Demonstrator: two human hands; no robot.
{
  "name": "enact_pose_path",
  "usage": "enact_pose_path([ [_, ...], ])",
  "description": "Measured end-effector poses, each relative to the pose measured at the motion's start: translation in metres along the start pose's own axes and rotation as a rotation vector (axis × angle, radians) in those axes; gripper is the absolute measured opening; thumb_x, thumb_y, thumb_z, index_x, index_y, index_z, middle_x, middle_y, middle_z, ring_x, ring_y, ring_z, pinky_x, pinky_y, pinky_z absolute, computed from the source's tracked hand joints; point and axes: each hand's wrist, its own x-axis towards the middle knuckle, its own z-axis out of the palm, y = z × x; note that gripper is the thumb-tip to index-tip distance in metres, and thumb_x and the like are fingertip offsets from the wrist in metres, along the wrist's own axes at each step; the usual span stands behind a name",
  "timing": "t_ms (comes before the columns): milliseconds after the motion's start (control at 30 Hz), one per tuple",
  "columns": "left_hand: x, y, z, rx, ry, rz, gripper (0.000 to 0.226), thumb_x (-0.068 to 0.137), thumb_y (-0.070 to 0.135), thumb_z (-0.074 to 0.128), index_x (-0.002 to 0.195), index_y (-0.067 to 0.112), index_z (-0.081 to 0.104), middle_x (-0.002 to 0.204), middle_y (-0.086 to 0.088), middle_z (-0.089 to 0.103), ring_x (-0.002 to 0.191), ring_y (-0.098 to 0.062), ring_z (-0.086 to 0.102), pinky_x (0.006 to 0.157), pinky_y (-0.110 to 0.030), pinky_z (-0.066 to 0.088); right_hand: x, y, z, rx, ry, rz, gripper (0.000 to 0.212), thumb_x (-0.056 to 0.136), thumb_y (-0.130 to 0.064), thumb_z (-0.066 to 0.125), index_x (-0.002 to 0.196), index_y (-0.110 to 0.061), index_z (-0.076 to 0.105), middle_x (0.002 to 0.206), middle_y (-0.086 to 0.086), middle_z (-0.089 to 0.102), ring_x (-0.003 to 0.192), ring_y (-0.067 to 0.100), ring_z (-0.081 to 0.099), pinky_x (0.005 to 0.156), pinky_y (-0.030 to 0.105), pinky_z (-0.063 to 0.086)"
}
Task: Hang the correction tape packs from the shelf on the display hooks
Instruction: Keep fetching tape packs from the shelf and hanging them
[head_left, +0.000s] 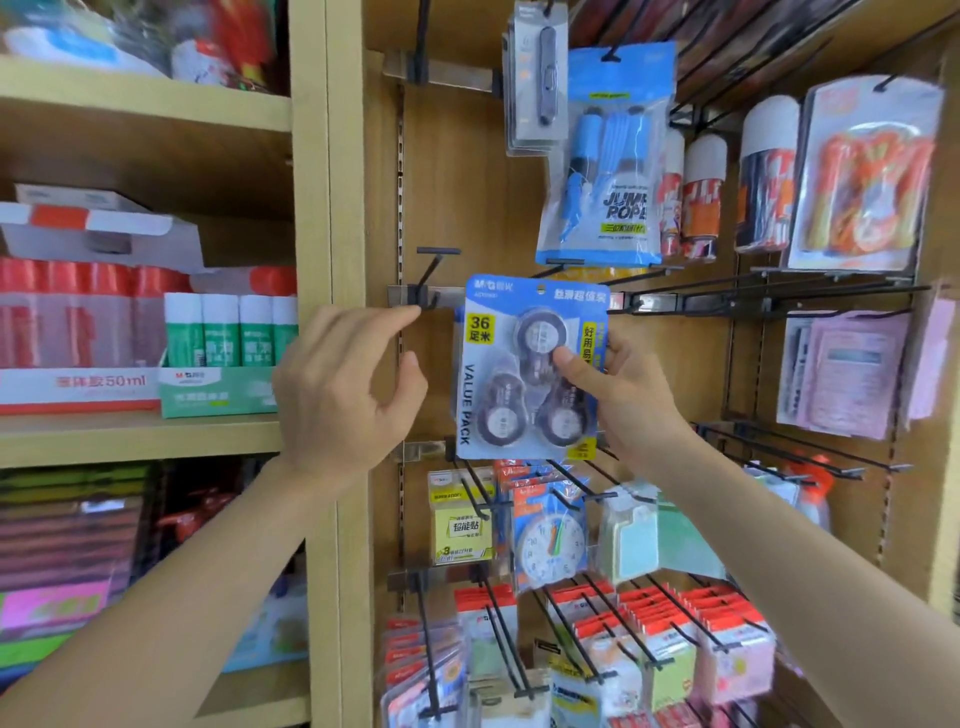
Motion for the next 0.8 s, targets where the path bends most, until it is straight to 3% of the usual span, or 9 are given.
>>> enact_pose_path([
  [100,-0.001,-0.009,-0.006,0.239,-0.114,-0.021,0.044,0.087,0.025,0.062,0.128,0.010,0.066,0.139,-0.010,0.061,0.132,-0.031,0.052,0.107,-0.044,0.038,0.006,0.005,-0.010,-0.104,0.072,-0.008,0.027,0.093,-0.009,0.067,0.119,-0.008,0.064,0.106,0.008,0.076,0.097,0.026,0.073,0.089,0.050,0.058],
  [167,-0.006,-0.012,-0.006,0.317,-0.162,-0.001,0.048,0.088,0.026,0.061,0.134,0.011,0.063,0.150,-0.010,0.052,0.141,-0.032,0.043,0.114,-0.046,0.033,0.011,0.011,-0.014,-0.139,0.094,0.015,0.026,0.092,-0.012,0.069,0.118,-0.011,0.065,0.106,0.006,0.076,0.097,0.026,0.073,0.090,0.053,0.057],
  [333,-0.013,-0.012,-0.005,0.339,-0.152,0.032,0.045,0.089,0.025,0.058,0.131,0.011,0.066,0.149,-0.009,0.054,0.143,-0.033,0.042,0.116,-0.048,0.035,0.022,0.023,-0.013,-0.188,0.105,0.007,0.026,0.092,-0.016,0.071,0.117,-0.012,0.066,0.107,0.007,0.076,0.100,0.029,0.072,0.090,0.056,0.056],
  [533,-0.014,-0.013,-0.005,0.351,-0.149,0.032,0.044,0.090,0.025,0.055,0.129,0.010,0.067,0.150,-0.009,0.052,0.145,-0.033,0.040,0.117,-0.049,0.033,0.024,0.037,-0.007,-0.052,0.173,0.003,0.031,0.092,-0.013,0.070,0.121,-0.006,0.062,0.110,0.013,0.074,0.100,0.033,0.072,0.088,0.055,0.058],
  [800,-0.014,-0.012,-0.005,0.354,-0.119,0.039,0.043,0.087,0.021,0.057,0.127,0.009,0.068,0.150,-0.010,0.052,0.145,-0.033,0.040,0.120,-0.045,0.030,0.041,0.051,-0.012,-0.167,0.226,0.059,0.041,0.086,-0.021,0.078,0.122,-0.010,0.061,0.104,0.006,0.076,0.092,0.025,0.075,0.084,0.050,0.060],
])
